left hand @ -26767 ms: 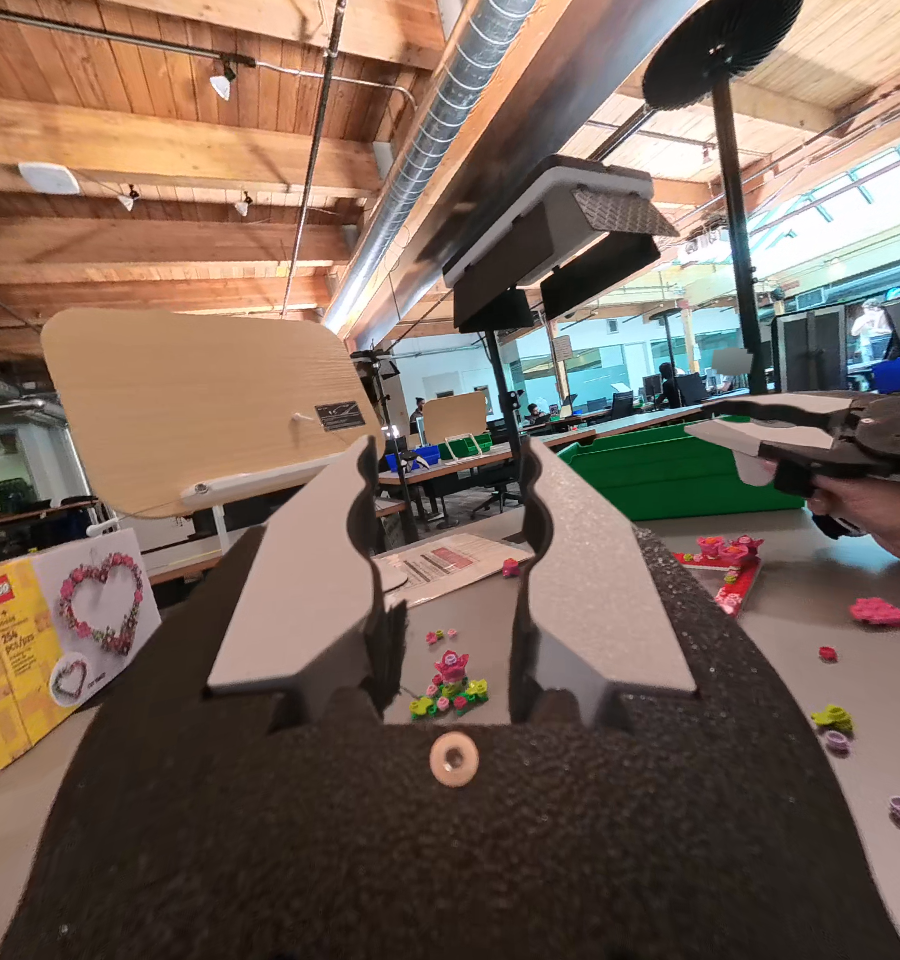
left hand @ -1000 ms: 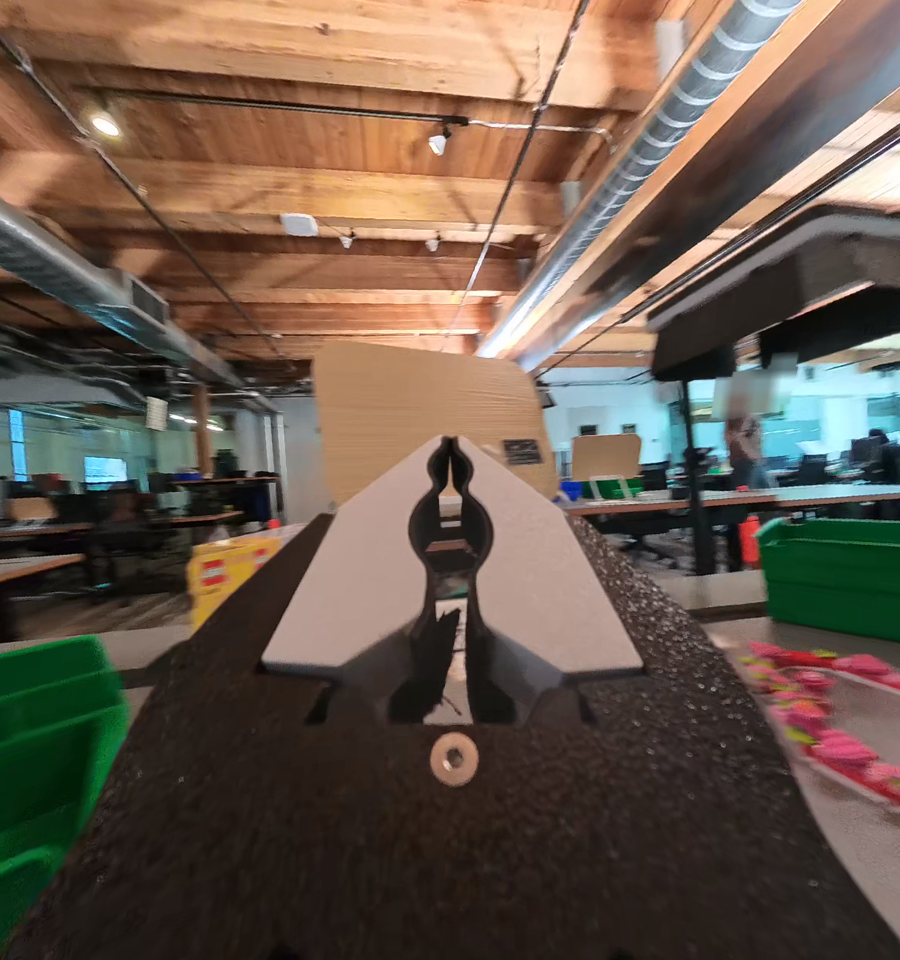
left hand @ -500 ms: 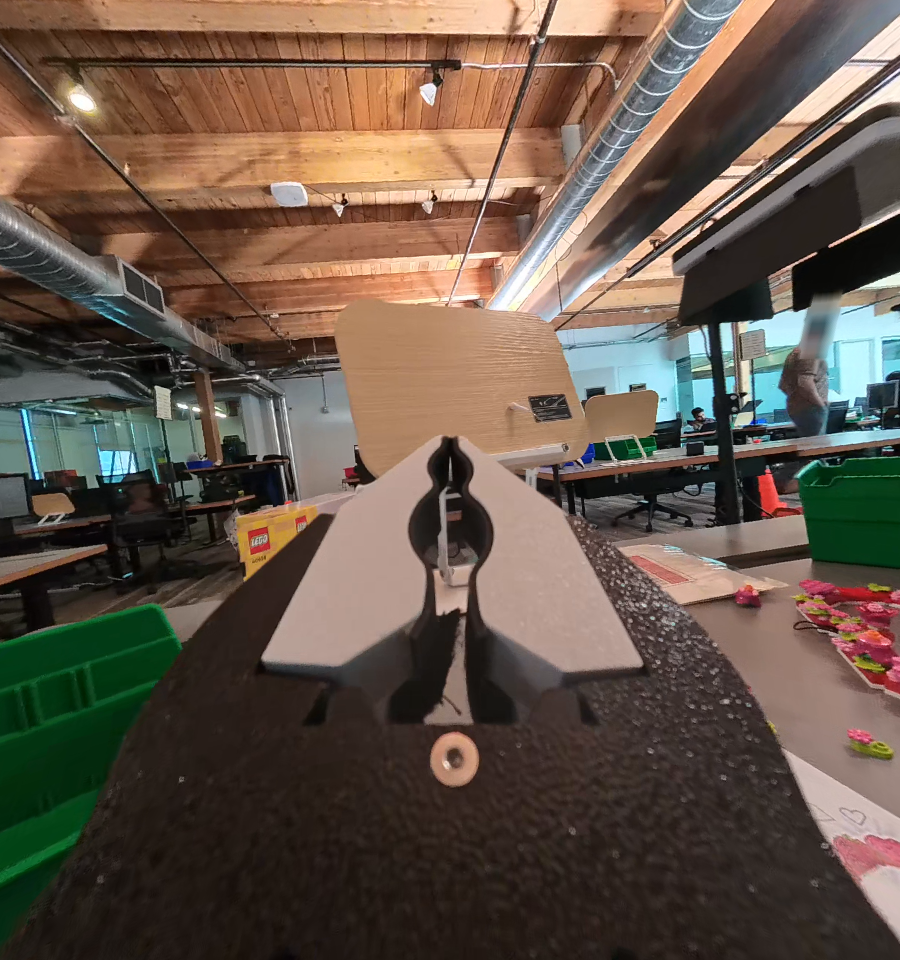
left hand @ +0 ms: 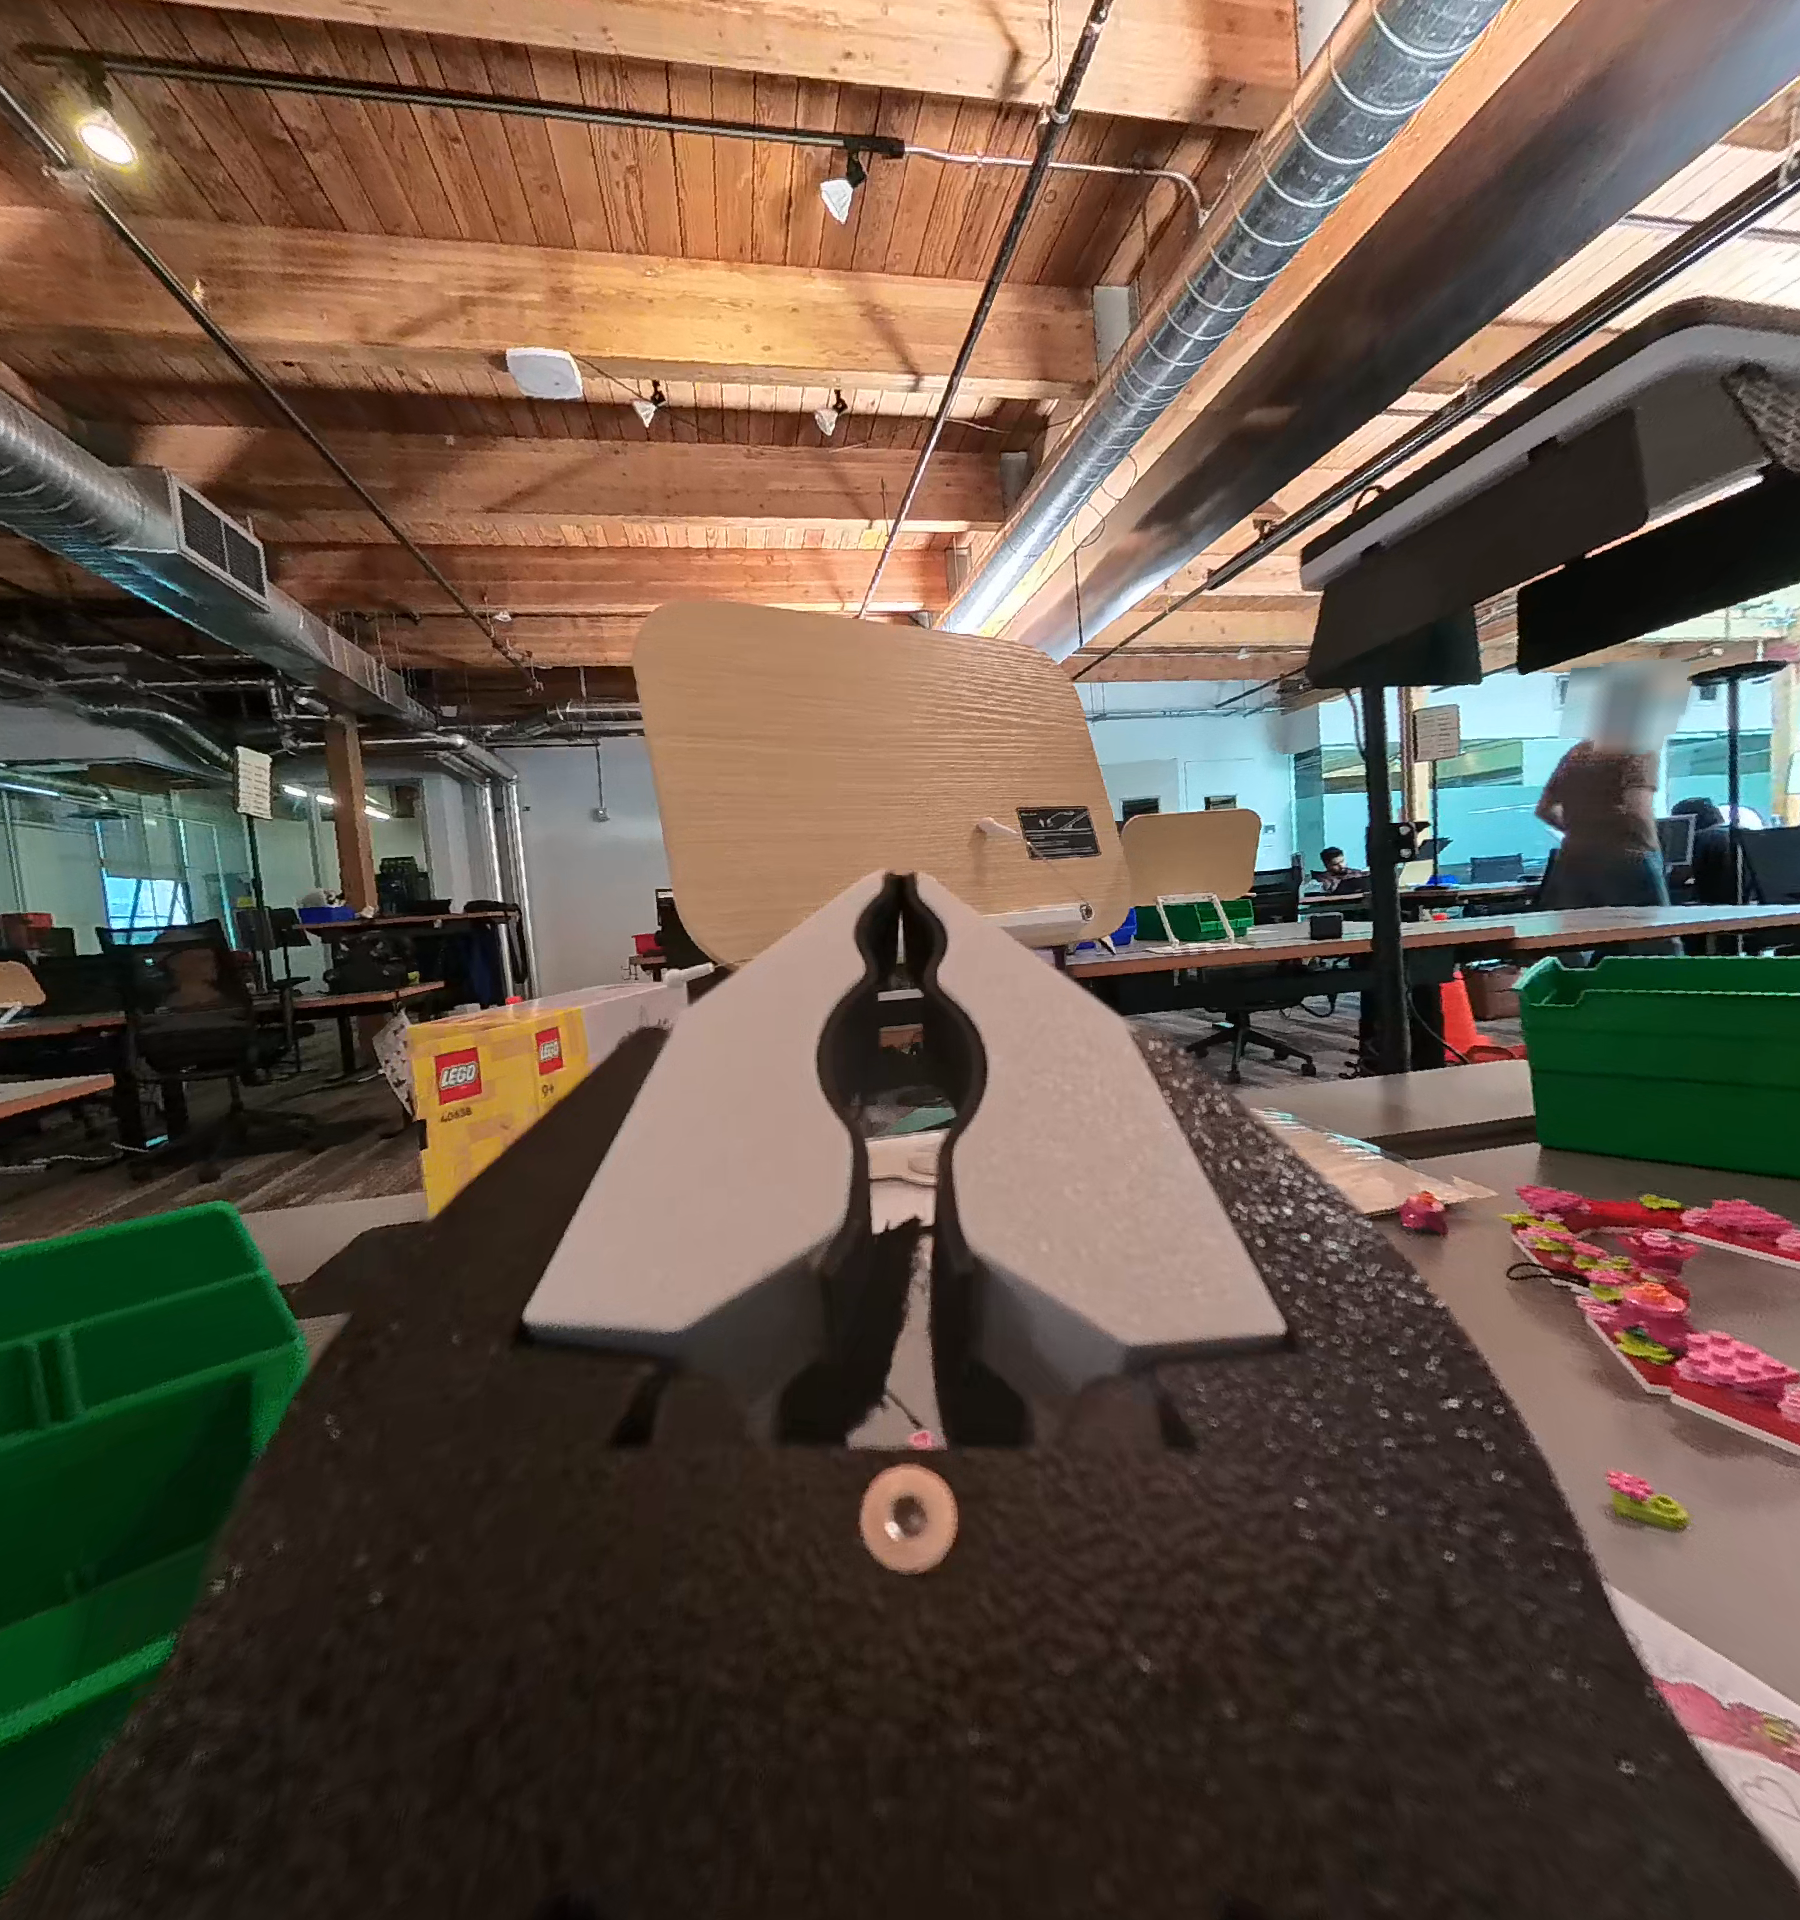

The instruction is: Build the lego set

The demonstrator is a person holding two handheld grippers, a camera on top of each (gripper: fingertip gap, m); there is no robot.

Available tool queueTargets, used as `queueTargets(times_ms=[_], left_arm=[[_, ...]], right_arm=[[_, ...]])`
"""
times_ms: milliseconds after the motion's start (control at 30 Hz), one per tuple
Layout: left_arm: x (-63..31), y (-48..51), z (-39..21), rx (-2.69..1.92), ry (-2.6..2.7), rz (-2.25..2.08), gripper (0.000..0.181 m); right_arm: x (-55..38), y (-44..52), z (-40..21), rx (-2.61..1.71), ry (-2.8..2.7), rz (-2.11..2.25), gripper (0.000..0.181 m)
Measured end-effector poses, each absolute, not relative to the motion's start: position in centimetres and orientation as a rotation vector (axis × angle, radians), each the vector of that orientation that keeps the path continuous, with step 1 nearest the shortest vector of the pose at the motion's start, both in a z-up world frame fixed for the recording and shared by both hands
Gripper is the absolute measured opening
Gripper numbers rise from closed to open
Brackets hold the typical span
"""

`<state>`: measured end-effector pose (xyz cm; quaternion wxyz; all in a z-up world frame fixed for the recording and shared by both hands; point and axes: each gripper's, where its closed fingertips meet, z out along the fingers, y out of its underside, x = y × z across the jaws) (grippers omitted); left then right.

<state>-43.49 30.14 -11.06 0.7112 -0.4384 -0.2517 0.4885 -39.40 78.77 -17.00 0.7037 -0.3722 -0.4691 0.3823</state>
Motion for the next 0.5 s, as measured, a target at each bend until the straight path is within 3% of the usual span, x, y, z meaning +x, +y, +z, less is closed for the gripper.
queueTargets(times_ms=[33,500], left_arm=[[-43.6,30.2,-11.1,-0.971,-0.56,1.079,0.0],[-43.8,30.4,-11.6,-1.013,-0.535,1.129,0.0]], right_arm=[[-39.4,78.9,-17.0,-0.835,-1.039,0.855,0.0],[-40.9,78.1,-17.1,-0.82,-1.057,0.881,0.0]])
